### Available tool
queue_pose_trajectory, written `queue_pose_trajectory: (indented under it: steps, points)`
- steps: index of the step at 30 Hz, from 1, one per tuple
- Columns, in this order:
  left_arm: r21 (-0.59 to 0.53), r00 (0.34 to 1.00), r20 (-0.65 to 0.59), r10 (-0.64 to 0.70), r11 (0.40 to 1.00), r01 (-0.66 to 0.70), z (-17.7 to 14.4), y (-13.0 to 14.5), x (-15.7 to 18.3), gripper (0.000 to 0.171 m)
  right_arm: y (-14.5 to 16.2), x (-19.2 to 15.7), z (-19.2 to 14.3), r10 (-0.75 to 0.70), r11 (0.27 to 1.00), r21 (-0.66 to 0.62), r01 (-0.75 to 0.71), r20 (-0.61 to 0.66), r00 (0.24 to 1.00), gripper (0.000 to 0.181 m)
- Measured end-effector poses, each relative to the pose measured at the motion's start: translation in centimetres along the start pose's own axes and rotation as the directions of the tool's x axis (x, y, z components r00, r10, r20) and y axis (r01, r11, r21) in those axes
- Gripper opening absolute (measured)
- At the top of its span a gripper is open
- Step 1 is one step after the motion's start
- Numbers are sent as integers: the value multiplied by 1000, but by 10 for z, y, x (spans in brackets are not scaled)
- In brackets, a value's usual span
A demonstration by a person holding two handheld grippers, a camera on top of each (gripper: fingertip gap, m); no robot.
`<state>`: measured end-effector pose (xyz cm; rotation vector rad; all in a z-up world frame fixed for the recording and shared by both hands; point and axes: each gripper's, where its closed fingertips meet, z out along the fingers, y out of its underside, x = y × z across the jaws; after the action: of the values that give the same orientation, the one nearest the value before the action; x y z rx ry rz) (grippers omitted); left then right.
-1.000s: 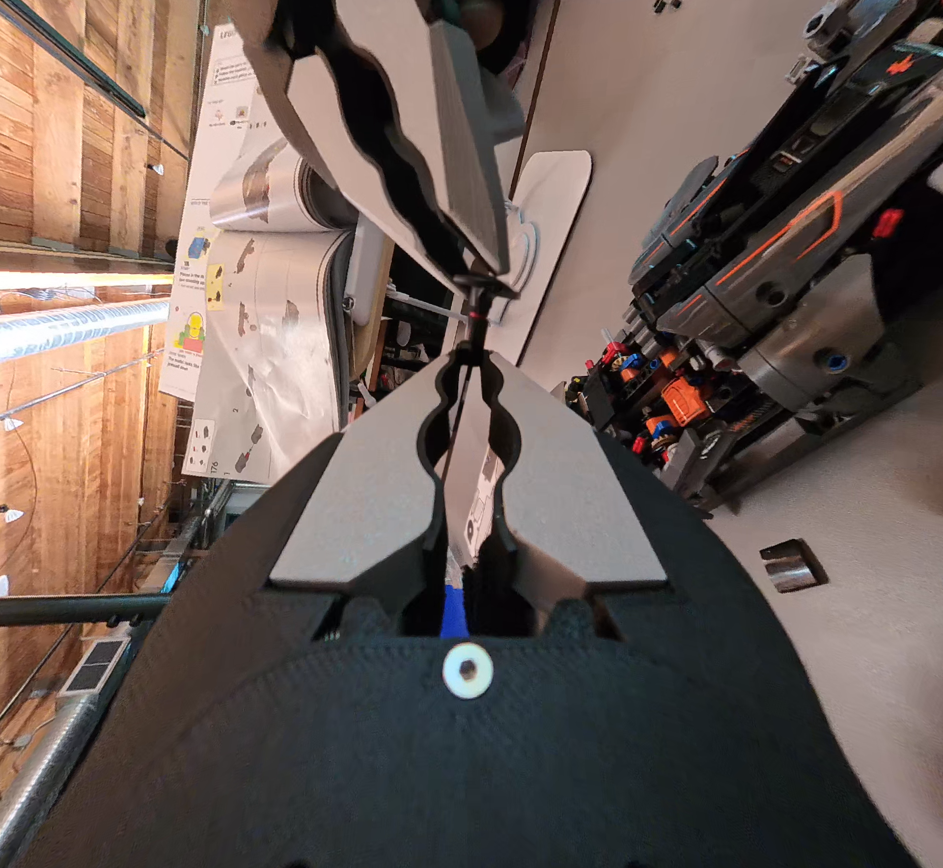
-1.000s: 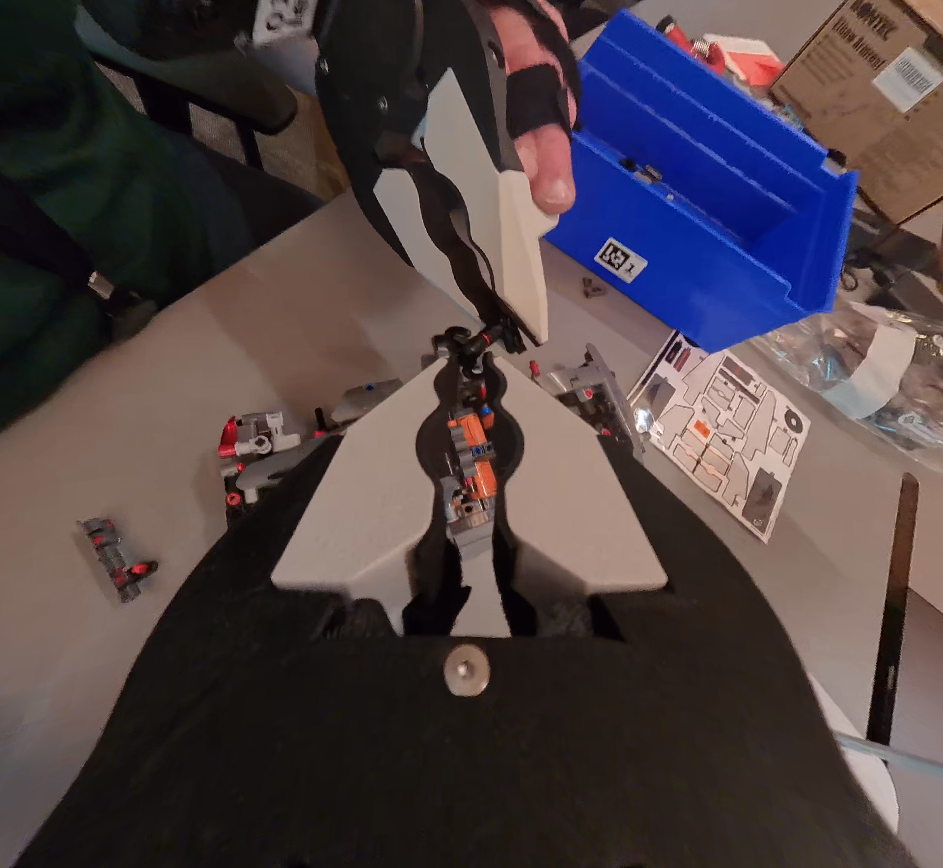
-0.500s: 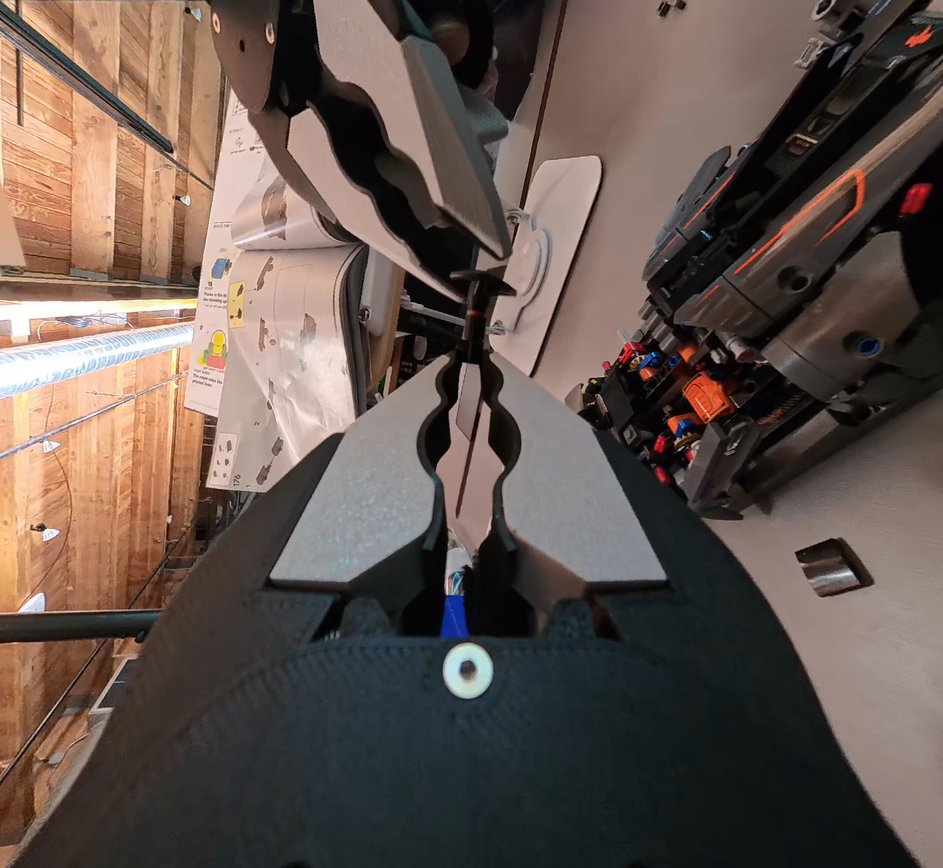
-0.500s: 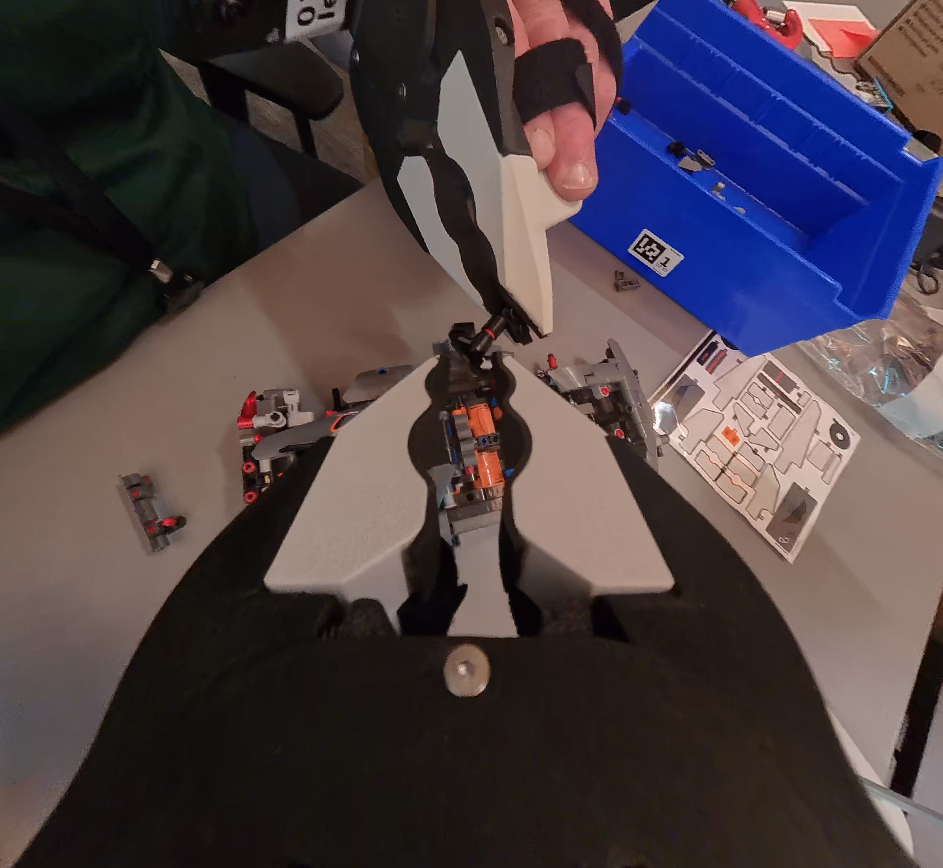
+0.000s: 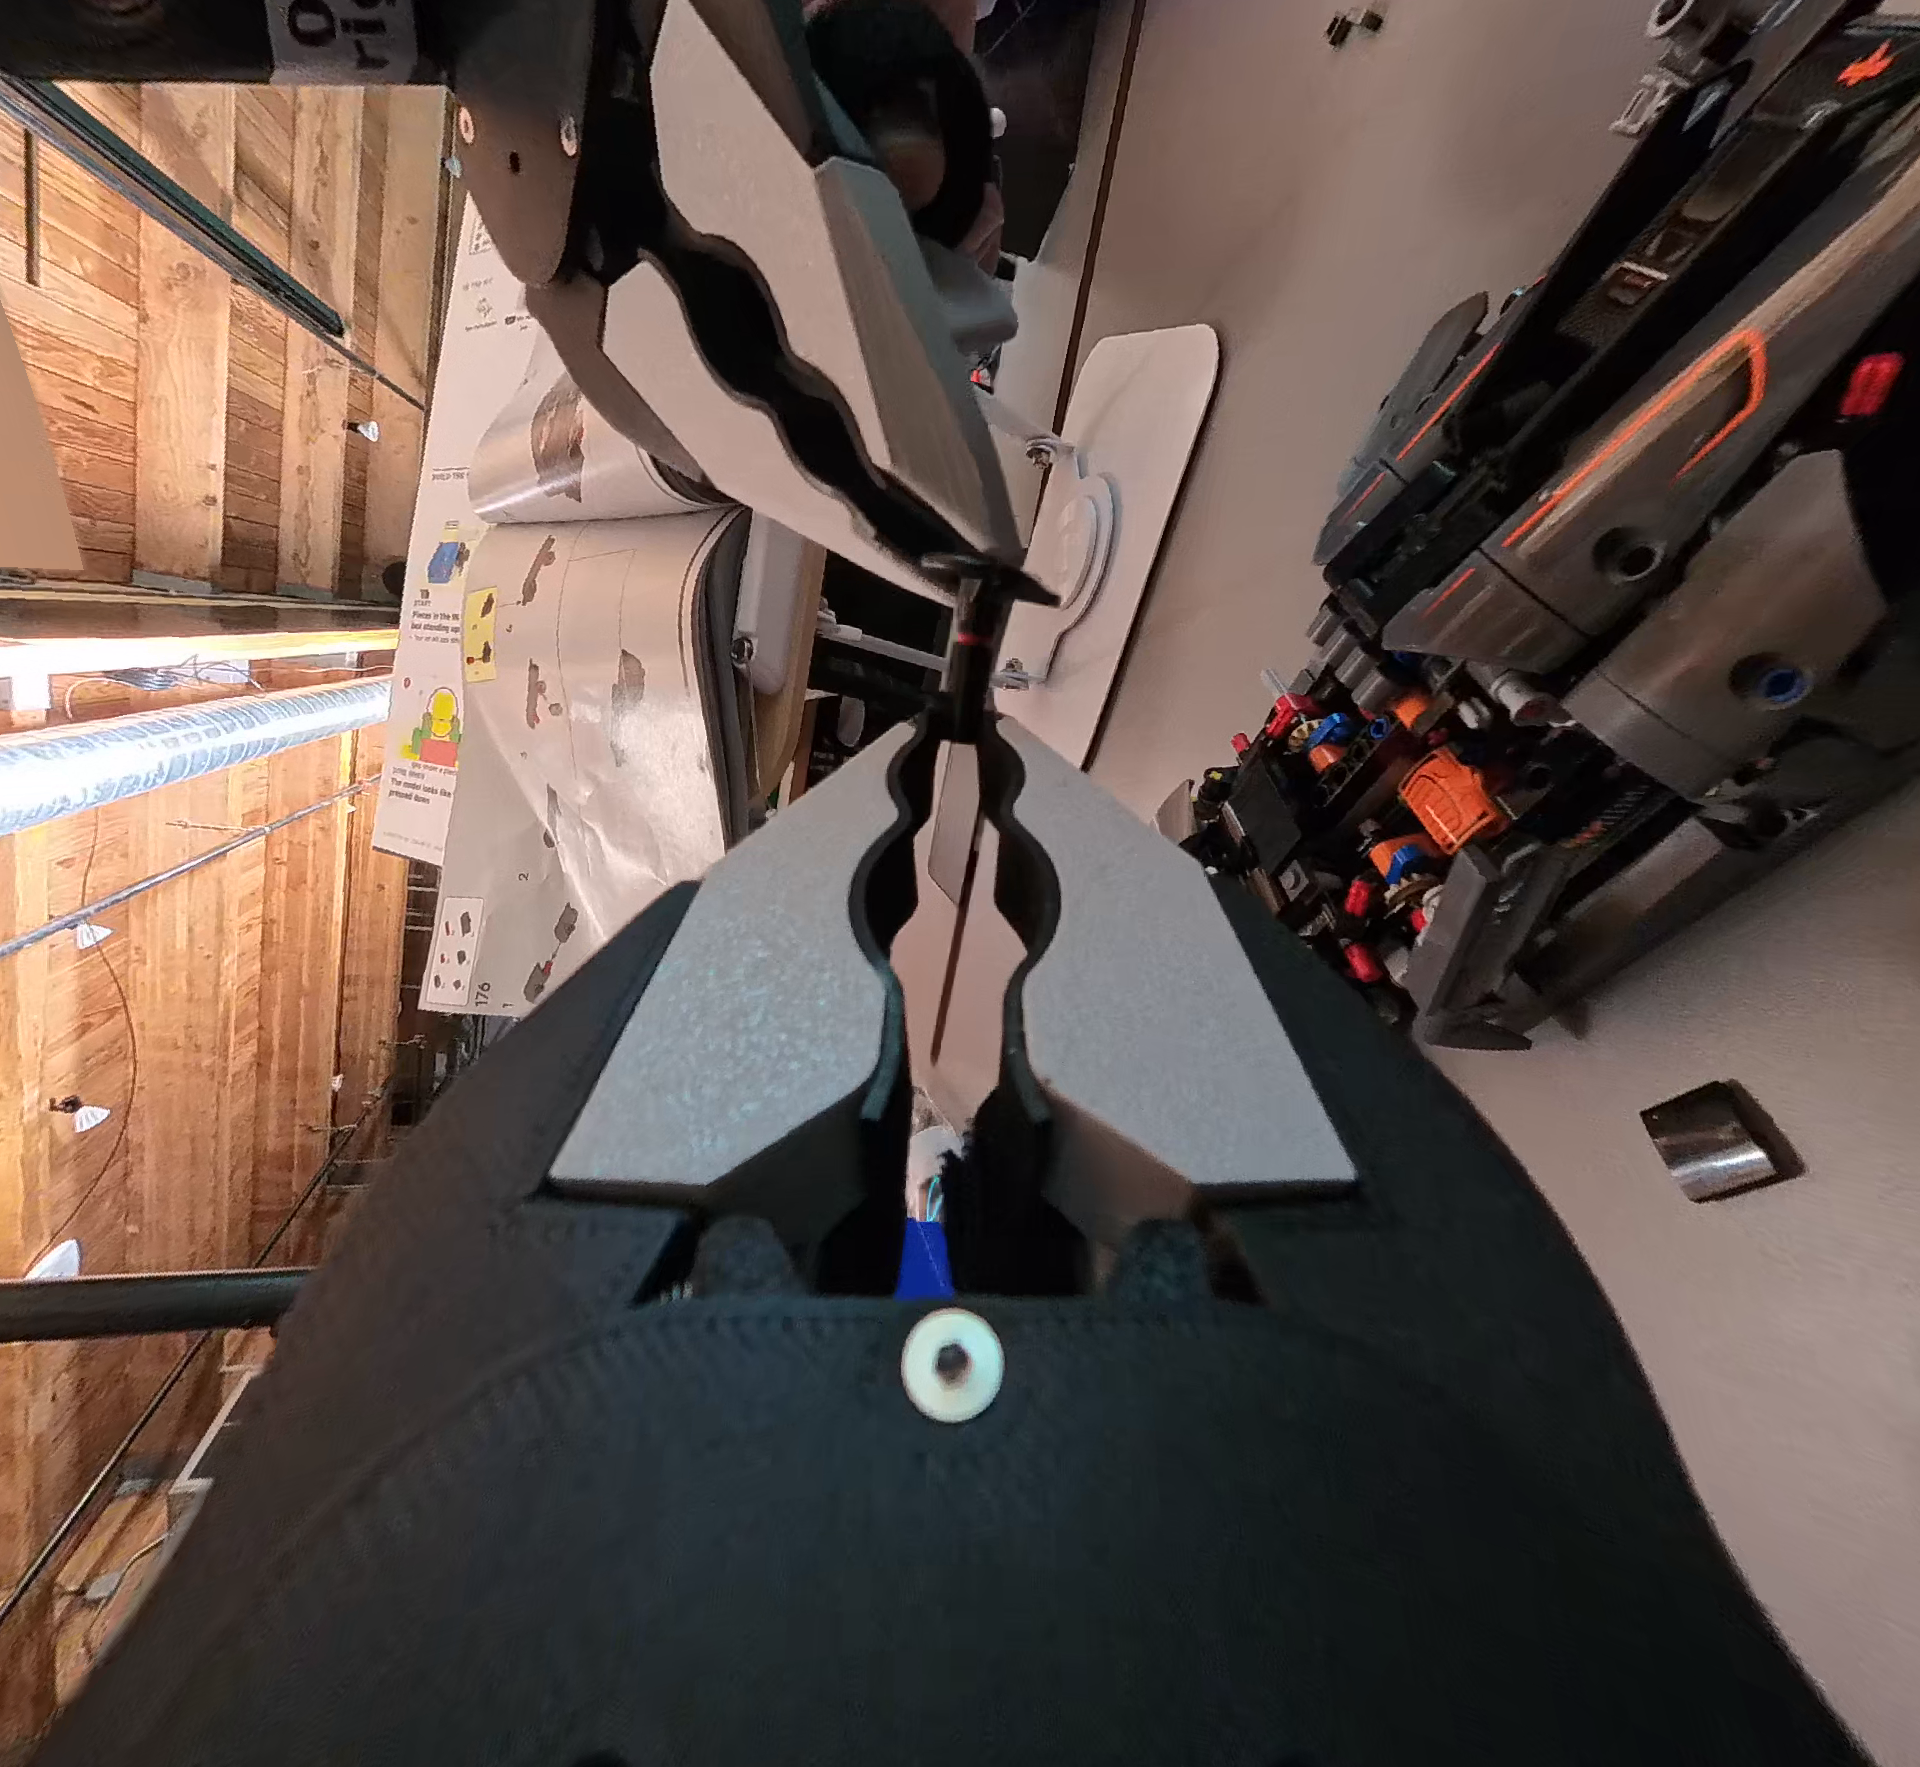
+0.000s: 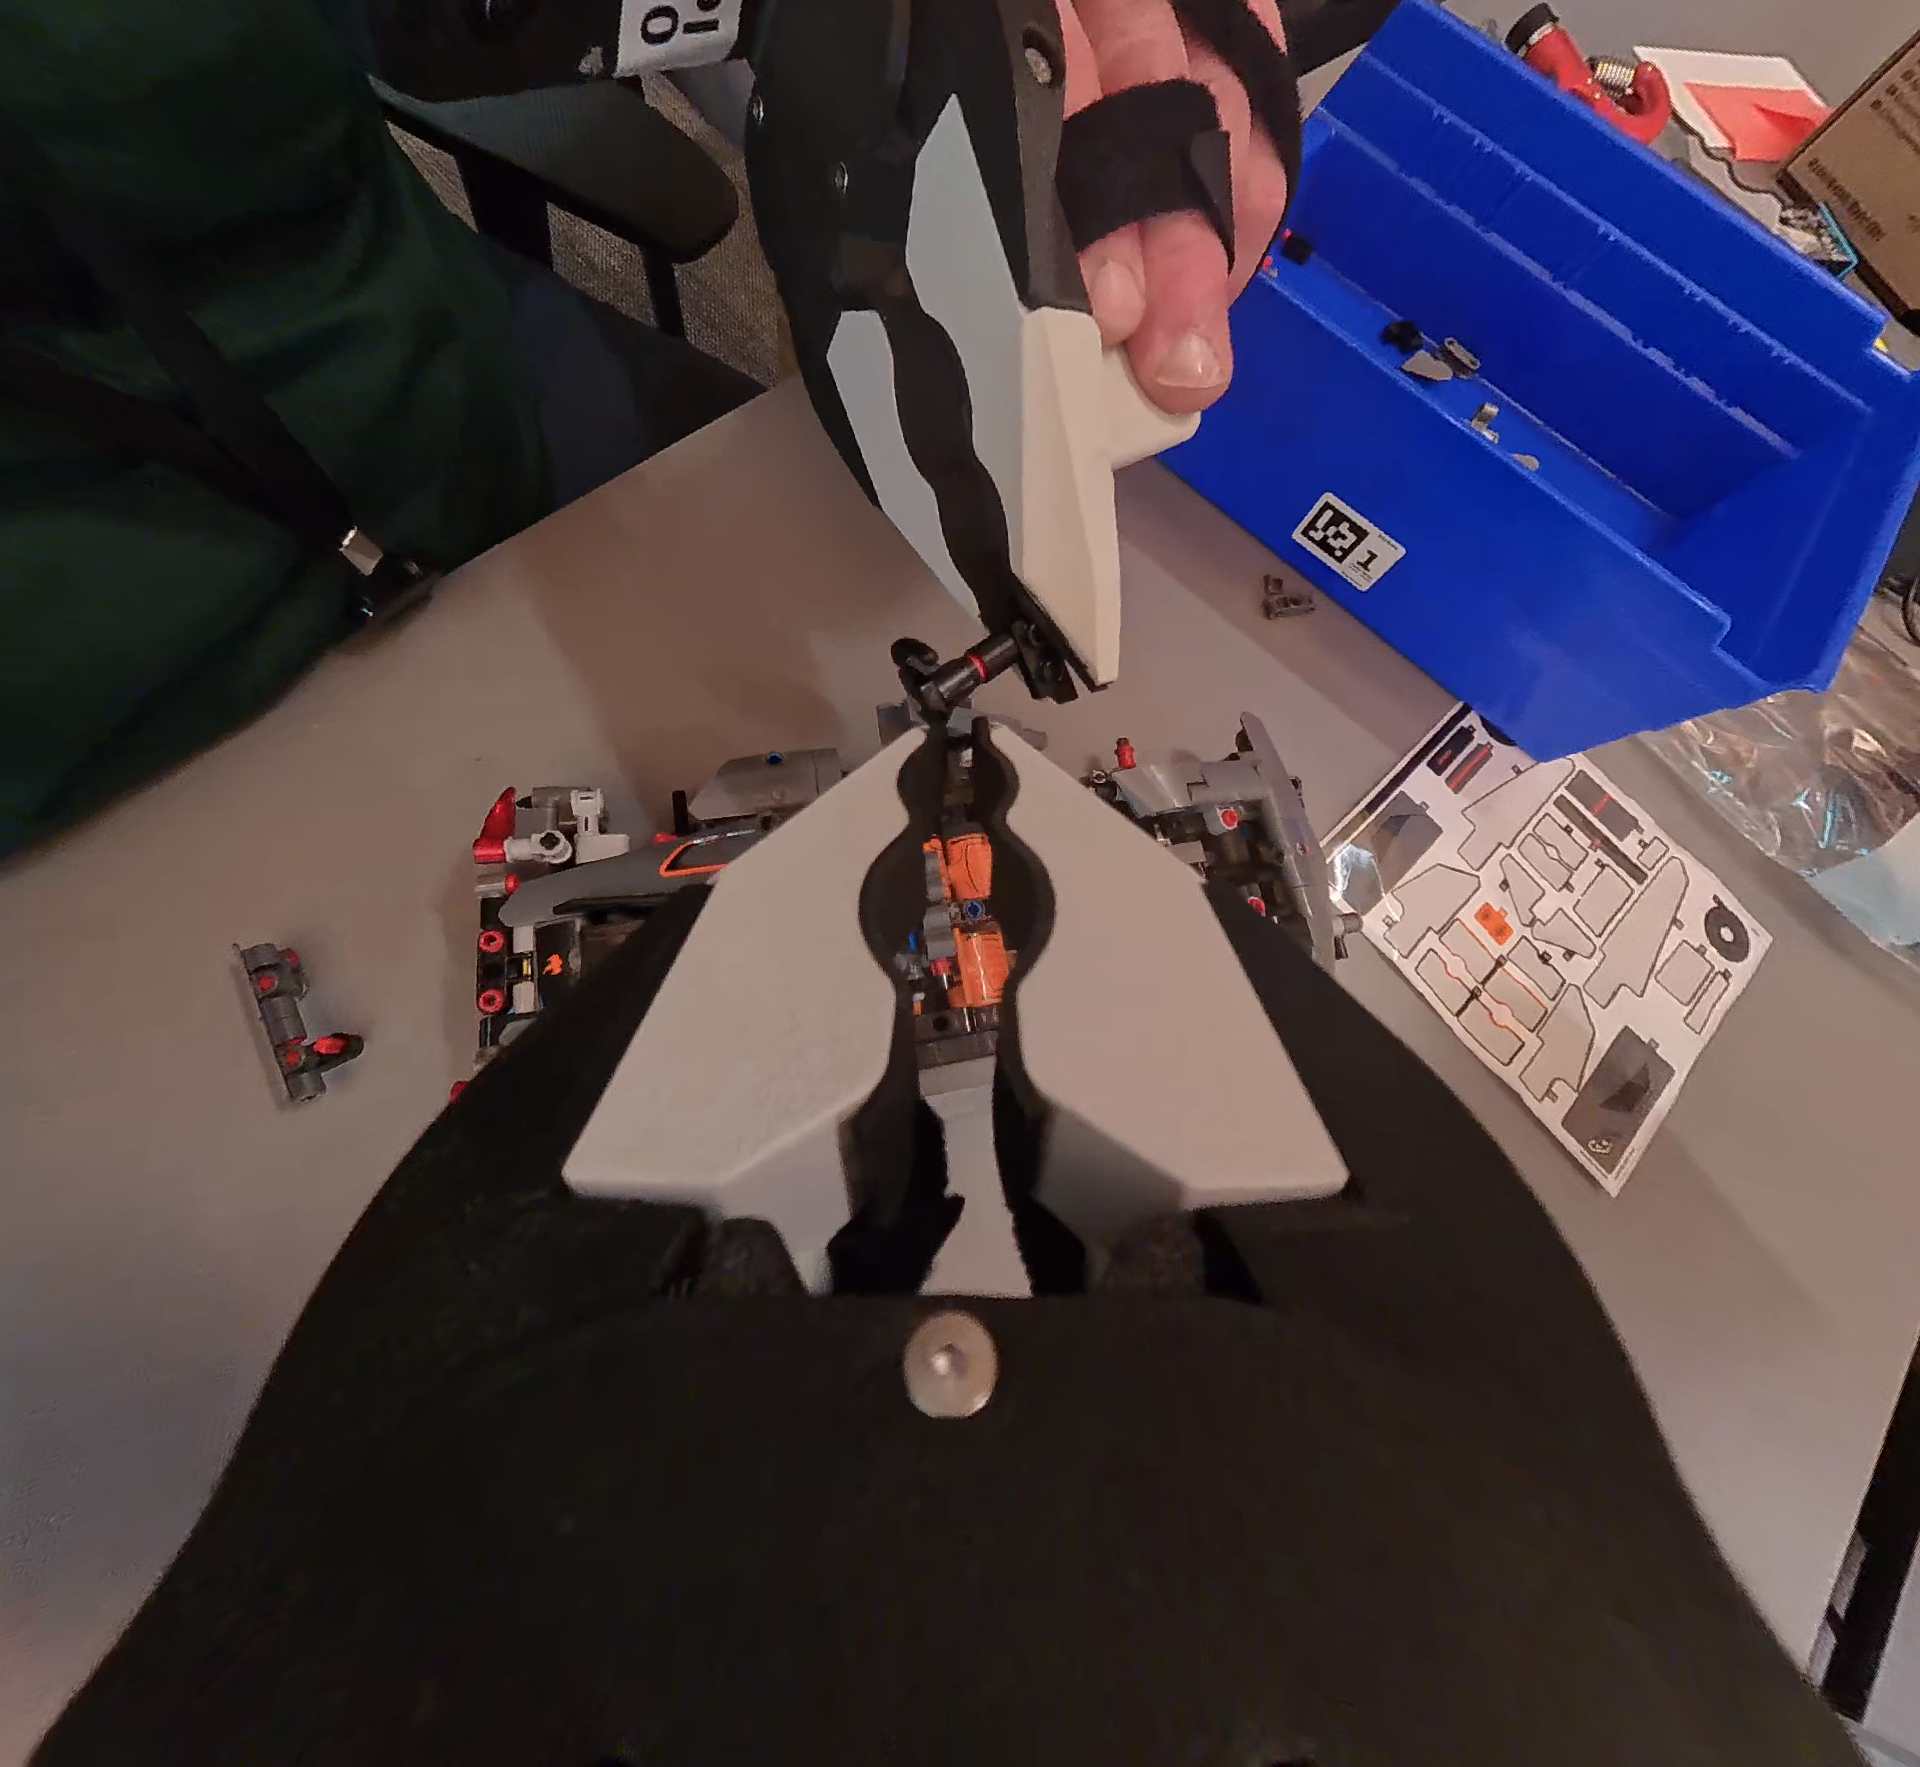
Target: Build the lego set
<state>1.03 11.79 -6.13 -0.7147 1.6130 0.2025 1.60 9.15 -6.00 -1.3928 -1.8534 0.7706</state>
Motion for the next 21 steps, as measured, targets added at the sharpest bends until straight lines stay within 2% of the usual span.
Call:
queue_pose_trajectory:
  steps: [5,8,10,12,16,21]
  points:
    - [-4,1000,-13,-21,1000,21,4,3,4,6,2,-3,2,-3,1000,-5,3,19,1000,0]
    - [-30,994,-59,-92,995,90,7,10,10,7,9,1,4,7,999,-39,-7,-10,1000,0]
    - [-64,983,-101,-152,987,146,8,18,17,19,16,5,5,42,998,-53,-44,-35,998,0]
    - [-96,971,-124,-207,976,196,6,27,24,23,29,6,9,63,992,-102,-68,-50,997,0]
    - [-179,925,-212,-315,943,280,7,44,44,27,45,3,27,79,984,-158,-88,-63,995,0]
    - [-218,845,-330,-422,904,367,11,45,65,26,66,5,46,147,959,-235,-159,-69,987,0]
